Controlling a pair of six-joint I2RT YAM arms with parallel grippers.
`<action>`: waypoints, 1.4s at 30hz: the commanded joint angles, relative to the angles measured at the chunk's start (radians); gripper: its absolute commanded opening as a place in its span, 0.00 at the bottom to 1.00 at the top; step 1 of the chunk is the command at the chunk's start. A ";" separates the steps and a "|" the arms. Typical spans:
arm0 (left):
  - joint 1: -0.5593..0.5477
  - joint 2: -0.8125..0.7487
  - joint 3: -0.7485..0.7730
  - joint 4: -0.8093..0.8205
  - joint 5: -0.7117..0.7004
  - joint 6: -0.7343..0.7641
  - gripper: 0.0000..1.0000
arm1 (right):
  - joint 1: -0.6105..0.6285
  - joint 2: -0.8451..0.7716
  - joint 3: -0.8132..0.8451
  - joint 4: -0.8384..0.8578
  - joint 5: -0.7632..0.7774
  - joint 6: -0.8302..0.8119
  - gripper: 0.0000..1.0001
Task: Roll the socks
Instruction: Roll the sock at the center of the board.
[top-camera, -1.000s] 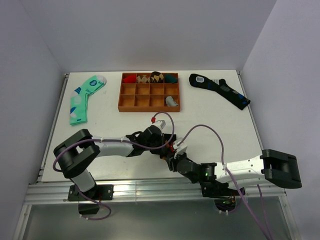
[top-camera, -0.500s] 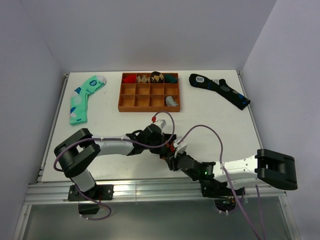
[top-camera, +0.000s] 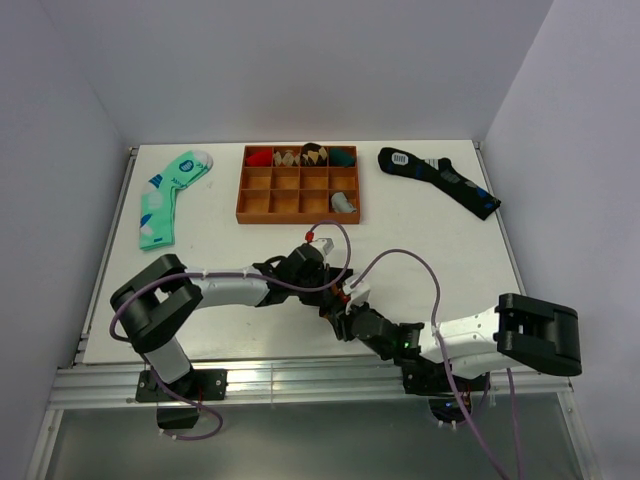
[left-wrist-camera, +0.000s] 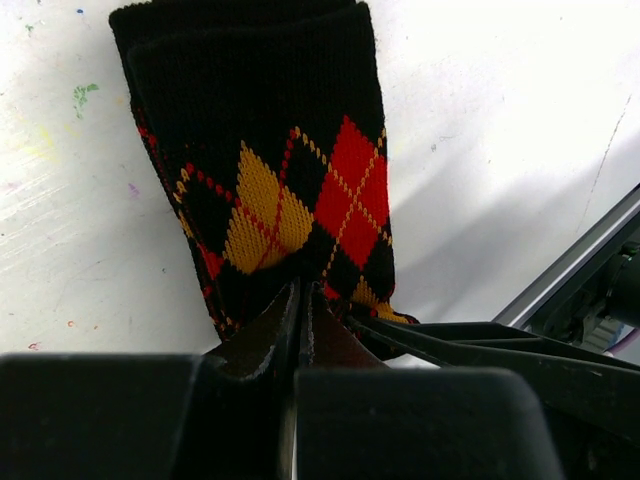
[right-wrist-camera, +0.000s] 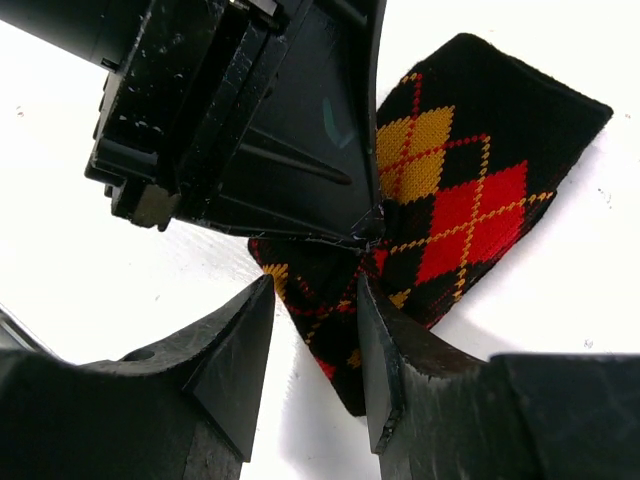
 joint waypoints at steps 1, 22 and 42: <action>0.009 0.100 -0.070 -0.334 -0.067 0.092 0.00 | -0.008 0.028 0.008 0.038 -0.009 0.007 0.46; 0.073 0.151 0.062 -0.433 -0.047 0.161 0.00 | -0.008 0.139 0.011 0.095 -0.063 0.020 0.50; 0.153 0.148 0.065 -0.484 -0.051 0.189 0.00 | -0.010 0.224 0.001 0.114 -0.070 0.069 0.50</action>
